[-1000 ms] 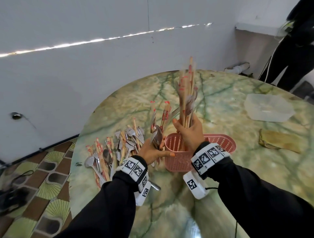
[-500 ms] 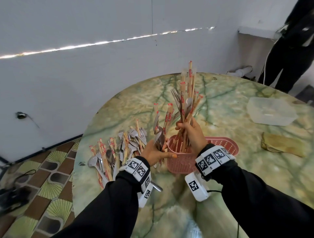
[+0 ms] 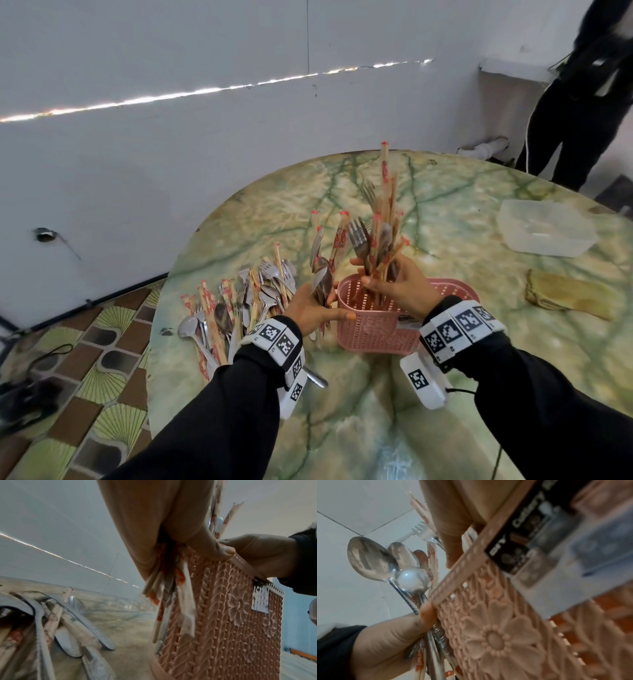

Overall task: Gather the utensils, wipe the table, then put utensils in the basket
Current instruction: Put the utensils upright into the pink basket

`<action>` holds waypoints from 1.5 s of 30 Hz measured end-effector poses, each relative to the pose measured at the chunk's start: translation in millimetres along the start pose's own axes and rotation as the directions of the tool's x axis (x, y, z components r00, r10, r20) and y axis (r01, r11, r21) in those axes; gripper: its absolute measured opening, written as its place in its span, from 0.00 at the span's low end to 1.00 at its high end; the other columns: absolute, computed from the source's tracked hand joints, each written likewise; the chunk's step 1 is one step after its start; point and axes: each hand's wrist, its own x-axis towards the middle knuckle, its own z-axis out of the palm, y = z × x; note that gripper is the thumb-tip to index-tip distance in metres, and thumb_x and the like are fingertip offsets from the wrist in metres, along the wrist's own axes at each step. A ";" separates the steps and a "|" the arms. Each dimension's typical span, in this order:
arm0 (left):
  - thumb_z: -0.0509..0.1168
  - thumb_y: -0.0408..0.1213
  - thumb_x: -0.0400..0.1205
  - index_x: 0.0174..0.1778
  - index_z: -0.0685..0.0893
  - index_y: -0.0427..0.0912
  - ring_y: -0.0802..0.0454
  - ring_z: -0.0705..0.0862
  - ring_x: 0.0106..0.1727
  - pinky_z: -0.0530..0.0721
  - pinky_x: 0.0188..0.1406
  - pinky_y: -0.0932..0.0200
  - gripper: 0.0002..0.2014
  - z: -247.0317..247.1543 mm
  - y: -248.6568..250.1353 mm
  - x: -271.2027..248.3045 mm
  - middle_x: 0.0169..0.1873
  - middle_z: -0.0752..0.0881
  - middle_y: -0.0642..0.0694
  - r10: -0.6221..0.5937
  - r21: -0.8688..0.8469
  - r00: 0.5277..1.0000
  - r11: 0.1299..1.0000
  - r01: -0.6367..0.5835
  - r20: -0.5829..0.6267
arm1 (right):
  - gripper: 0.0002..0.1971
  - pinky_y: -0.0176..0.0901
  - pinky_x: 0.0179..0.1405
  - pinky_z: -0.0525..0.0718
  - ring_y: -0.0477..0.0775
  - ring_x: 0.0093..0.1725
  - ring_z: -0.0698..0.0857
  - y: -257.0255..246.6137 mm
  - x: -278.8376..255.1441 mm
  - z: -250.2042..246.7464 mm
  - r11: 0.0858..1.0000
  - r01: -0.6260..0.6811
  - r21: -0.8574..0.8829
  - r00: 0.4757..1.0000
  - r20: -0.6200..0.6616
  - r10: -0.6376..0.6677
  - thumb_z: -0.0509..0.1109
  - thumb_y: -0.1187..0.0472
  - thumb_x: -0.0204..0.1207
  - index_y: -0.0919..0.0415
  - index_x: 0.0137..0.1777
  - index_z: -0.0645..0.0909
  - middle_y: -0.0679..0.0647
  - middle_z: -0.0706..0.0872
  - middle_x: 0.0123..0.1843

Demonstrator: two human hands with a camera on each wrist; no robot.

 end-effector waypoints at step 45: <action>0.76 0.28 0.69 0.57 0.84 0.34 0.83 0.79 0.29 0.74 0.32 0.86 0.19 -1.4 5.7 -3.2 0.44 0.84 0.50 -0.008 0.054 1.000 0.998 0.009 -0.014 | 0.51 0.55 0.70 0.76 0.45 0.66 0.80 -11.5 1.6 -5.0 0.992 -0.057 -0.117 0.978 0.195 0.079 0.85 0.36 0.34 0.38 0.62 0.67 0.47 0.81 0.62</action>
